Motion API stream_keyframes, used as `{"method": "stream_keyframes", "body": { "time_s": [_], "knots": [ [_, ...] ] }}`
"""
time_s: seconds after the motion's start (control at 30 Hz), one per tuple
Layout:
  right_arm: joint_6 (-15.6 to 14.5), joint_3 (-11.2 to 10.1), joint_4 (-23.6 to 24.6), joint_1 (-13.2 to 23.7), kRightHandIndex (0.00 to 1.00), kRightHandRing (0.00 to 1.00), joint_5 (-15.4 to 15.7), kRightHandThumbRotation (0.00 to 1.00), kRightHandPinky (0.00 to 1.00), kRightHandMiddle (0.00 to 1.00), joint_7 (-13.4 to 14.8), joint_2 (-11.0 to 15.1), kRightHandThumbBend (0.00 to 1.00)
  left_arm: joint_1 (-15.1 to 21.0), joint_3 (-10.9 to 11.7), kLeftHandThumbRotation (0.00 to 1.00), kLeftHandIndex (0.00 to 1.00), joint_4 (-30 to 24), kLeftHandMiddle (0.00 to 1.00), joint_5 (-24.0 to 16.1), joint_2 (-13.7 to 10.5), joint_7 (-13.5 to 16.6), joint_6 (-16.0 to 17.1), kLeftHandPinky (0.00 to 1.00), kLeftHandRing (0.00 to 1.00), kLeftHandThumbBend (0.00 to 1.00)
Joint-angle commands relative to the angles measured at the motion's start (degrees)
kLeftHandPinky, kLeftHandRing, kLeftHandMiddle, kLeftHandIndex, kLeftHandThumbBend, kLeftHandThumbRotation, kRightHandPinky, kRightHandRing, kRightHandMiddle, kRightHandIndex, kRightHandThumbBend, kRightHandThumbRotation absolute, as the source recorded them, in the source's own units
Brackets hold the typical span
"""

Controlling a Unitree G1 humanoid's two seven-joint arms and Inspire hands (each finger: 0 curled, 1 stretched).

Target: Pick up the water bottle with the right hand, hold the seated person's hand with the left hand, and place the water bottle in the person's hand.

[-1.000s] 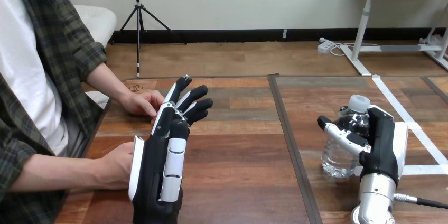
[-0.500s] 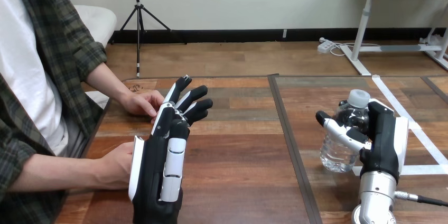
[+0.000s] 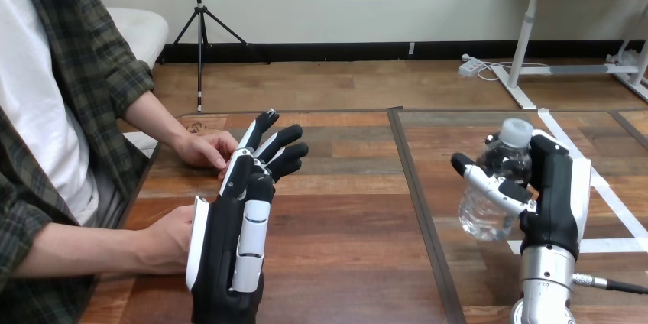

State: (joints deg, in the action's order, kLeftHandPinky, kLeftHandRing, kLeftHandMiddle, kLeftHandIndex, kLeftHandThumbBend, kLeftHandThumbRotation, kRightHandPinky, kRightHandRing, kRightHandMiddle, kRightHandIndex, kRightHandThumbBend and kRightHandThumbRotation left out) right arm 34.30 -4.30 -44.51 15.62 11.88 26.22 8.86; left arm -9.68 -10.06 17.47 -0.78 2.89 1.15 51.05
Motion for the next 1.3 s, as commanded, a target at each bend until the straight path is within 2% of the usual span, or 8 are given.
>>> {"method": "stream_keyframes", "body": {
  "time_s": [0.0, 0.17, 0.33, 0.6, 0.83, 1.07, 1.27],
  "knots": [
    [3.34, 0.77, 7.28, 1.91, 0.46, 0.40, 0.87, 0.00, 0.35, 0.45, -0.31, -0.27, 0.75, 1.81, 1.22, 0.95, 0.91, -3.44, 0.83, -1.19, 0.27, 0.09, 0.56, 0.78, 0.79, 0.50],
    [4.53, 0.91, 9.70, 1.09, 0.45, 0.40, 0.77, 0.00, 0.35, 0.45, -0.93, -0.88, 0.75, 2.18, 1.96, 0.85, 0.92, -3.48, 0.84, -1.90, -0.17, 0.24, 1.18, 0.78, 0.79, 0.47],
    [4.21, 1.33, 13.18, -0.06, 0.45, 0.40, 0.79, 0.00, 0.36, 0.45, -1.71, -1.66, 0.74, 2.49, 2.60, 0.74, 0.92, -3.44, 0.84, -1.85, -0.37, 0.03, 1.38, 0.79, 0.79, 0.46],
    [3.65, 2.36, 18.86, -2.15, 0.44, 0.40, 0.65, 0.00, 0.38, 0.44, -3.92, -2.64, 0.71, 2.58, 3.15, 0.65, 0.91, -3.58, 0.83, -2.06, -0.29, -0.02, 1.19, 0.80, 0.80, 0.46],
    [3.09, 3.21, 22.80, -3.74, 0.43, 0.40, 0.91, 0.00, 0.38, 0.43, -6.00, -3.32, 0.69, 2.59, 3.39, 0.63, 0.91, -3.94, 0.83, -2.53, -0.05, 0.32, 0.80, 0.79, 0.79, 0.48],
    [3.65, 3.98, 24.37, -4.31, 0.43, 0.40, 0.53, 0.00, 0.38, 0.43, -7.83, -3.99, 0.68, 2.64, 3.83, 0.61, 0.90, -4.55, 0.83, -2.95, -0.38, 0.25, 0.21, 0.78, 0.80, 0.49],
    [4.04, 4.45, 25.31, -4.78, 0.42, 0.40, 0.17, 0.00, 0.37, 0.43, -9.50, -4.51, 0.67, 2.64, 4.56, 0.57, 0.91, -5.65, 0.84, -3.27, -2.28, -0.86, -0.55, 0.79, 0.82, 0.48]
  ]
}}
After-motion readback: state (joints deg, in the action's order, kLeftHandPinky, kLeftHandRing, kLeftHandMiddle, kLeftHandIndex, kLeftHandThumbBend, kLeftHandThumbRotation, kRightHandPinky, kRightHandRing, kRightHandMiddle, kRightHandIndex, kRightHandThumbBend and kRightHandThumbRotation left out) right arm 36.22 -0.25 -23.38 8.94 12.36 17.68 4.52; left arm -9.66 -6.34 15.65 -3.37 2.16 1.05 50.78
